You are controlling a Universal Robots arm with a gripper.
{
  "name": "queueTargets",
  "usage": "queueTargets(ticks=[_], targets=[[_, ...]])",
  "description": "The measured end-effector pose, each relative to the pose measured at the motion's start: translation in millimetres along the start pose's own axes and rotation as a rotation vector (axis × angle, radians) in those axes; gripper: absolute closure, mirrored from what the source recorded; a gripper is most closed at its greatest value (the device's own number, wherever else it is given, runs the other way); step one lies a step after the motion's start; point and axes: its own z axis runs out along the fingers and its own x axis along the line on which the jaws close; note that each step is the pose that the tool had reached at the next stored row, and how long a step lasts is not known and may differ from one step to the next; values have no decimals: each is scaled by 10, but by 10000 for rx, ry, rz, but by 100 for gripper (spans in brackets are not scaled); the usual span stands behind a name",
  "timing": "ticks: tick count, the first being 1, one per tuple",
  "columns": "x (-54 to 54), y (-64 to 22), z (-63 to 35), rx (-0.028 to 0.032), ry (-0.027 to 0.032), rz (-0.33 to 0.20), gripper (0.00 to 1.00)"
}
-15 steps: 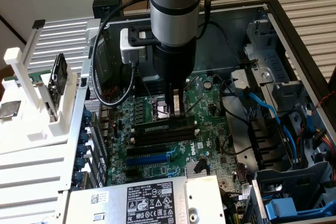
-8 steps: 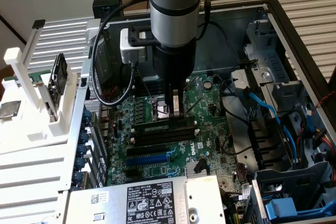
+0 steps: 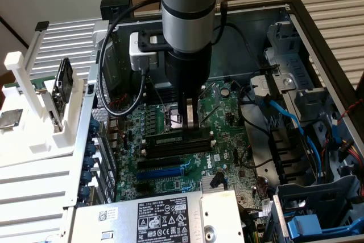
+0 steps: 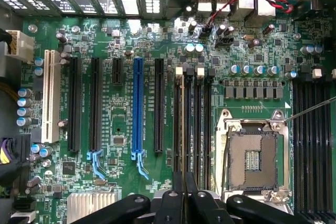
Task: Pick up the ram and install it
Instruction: 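Insert the ram into the slot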
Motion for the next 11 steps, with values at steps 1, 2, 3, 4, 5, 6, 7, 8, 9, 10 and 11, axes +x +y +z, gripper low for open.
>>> queueTargets(ticks=[1, 2, 3, 4, 5, 6, 7, 8, 9, 10, 11], targets=[[1, 0, 5, 0, 0, 2, 88], [2, 1, 6, -1, 1, 1, 88], [2, 1, 7, 0, 0, 2, 88], [4, 1, 9, 1, -3, 4, 88], [4, 1, 9, 1, -2, 6, 88], [5, 1, 9, 1, -2, 11, 88], [6, 1, 10, 1, -3, 16, 88], [7, 1, 11, 1, -3, 21, 88], [8, 1, 16, 1, -5, 31, 88], [9, 0, 17, -1, -5, 35, 88], [10, 0, 20, -1, -9, 37, 88]])
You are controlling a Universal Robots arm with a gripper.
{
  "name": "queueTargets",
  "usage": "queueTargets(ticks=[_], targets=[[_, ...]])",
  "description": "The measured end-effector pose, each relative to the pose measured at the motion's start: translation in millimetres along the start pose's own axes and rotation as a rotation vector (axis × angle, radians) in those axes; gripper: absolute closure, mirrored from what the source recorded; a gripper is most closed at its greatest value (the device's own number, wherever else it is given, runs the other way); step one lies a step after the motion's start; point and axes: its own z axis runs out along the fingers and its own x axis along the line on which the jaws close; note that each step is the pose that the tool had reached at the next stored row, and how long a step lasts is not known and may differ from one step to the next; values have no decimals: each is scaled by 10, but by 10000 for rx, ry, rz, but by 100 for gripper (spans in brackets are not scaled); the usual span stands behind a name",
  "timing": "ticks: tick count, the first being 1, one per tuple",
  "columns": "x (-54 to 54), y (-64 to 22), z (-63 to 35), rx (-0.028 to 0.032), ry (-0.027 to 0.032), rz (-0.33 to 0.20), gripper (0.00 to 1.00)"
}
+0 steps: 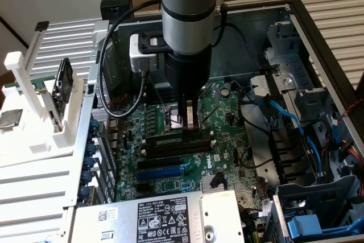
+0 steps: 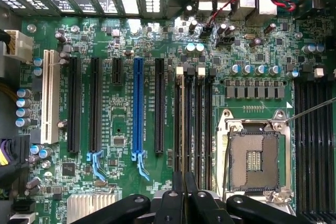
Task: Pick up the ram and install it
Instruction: 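Insert the ram into the slot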
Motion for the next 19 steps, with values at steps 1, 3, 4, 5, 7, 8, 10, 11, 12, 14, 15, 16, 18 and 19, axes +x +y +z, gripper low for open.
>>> queueTargets(ticks=[1, 3, 4, 5, 7, 8, 10, 11, 12, 14, 15, 16, 18, 19], targets=[[1, 0, 2, -3, -4, 4, 88], [4, -2, 3, -17, -11, 9, 88], [7, -6, 3, -34, -17, 11, 88], [11, -9, 2, -49, -23, 12, 88], [17, -13, 2, -68, -37, 12, 88], [20, -16, 2, -82, -44, 14, 88], [24, -21, 1, -95, -61, 13, 88], [24, -21, 1, -96, -63, 14, 88], [24, -21, 1, -96, -65, 14, 88], [25, -21, 3, -95, -66, 37, 88], [25, -21, 3, -94, -66, 52, 88], [25, -22, 4, -94, -67, 67, 88], [22, -22, 7, -91, -71, 104, 88], [22, -22, 8, -90, -72, 114, 88]])
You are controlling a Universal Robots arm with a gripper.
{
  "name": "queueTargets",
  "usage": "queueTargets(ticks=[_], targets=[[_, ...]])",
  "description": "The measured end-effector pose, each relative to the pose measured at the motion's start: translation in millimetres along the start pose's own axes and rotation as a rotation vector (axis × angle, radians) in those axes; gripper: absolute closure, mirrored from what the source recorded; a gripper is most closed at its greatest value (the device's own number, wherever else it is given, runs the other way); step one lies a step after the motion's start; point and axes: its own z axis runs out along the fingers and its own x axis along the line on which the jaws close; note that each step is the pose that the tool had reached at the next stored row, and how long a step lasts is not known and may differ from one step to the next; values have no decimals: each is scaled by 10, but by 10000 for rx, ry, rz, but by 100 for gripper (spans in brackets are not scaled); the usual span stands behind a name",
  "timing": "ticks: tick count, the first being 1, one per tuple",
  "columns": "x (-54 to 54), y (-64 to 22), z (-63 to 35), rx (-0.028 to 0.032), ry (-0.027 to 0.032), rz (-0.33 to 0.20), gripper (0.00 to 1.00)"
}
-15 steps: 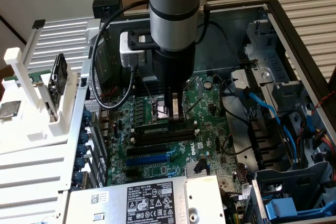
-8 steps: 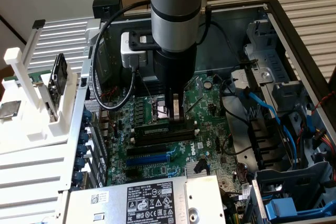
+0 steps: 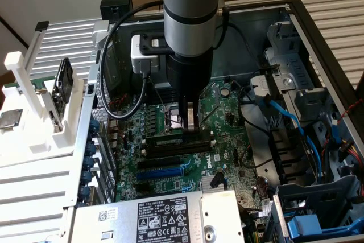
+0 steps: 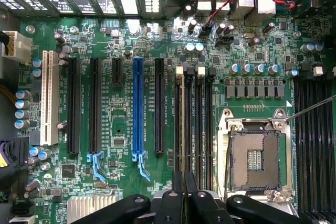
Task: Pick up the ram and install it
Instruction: 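Insert the ram into the slot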
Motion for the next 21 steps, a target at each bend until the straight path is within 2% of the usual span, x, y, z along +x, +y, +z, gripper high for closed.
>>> queueTargets(ticks=[3, 5, 7, 8, 21], targets=[[0, 5, -1, 3, 3, 4, 88], [0, 11, 0, 28, 10, 1, 88], [-12, 20, 1, 124, 83, 1, 88], [-13, 21, 2, 147, 96, 0, 88], [-19, 39, 16, 163, 100, -1, 88]])
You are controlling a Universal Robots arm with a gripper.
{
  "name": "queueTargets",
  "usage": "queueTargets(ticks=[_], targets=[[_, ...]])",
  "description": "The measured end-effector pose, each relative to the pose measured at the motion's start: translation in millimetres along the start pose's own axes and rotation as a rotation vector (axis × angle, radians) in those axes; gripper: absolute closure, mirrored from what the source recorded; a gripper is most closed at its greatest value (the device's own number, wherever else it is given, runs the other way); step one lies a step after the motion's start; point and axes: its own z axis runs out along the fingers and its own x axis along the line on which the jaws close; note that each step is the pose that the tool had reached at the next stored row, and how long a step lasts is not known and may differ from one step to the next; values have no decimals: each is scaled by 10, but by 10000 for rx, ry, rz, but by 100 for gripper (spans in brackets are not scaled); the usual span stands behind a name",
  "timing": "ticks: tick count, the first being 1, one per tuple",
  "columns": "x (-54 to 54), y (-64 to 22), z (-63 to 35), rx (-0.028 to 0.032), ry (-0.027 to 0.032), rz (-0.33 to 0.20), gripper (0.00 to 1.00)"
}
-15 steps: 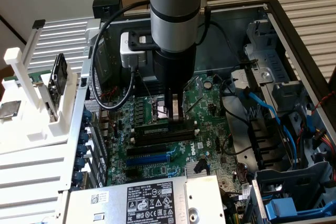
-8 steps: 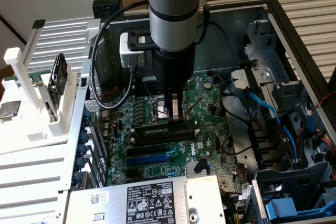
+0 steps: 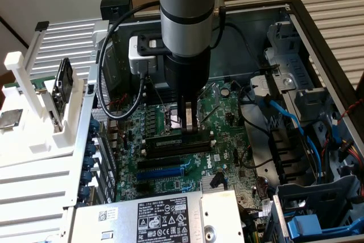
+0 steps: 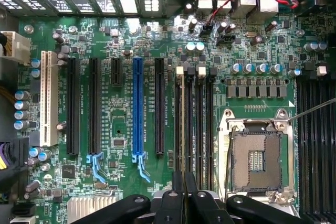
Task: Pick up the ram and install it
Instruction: 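Insert the ram into the slot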
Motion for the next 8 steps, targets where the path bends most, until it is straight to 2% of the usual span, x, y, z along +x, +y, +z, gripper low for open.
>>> queueTargets(ticks=[8], targets=[[-1, -1, 6, -15, 2, -7, 88]])
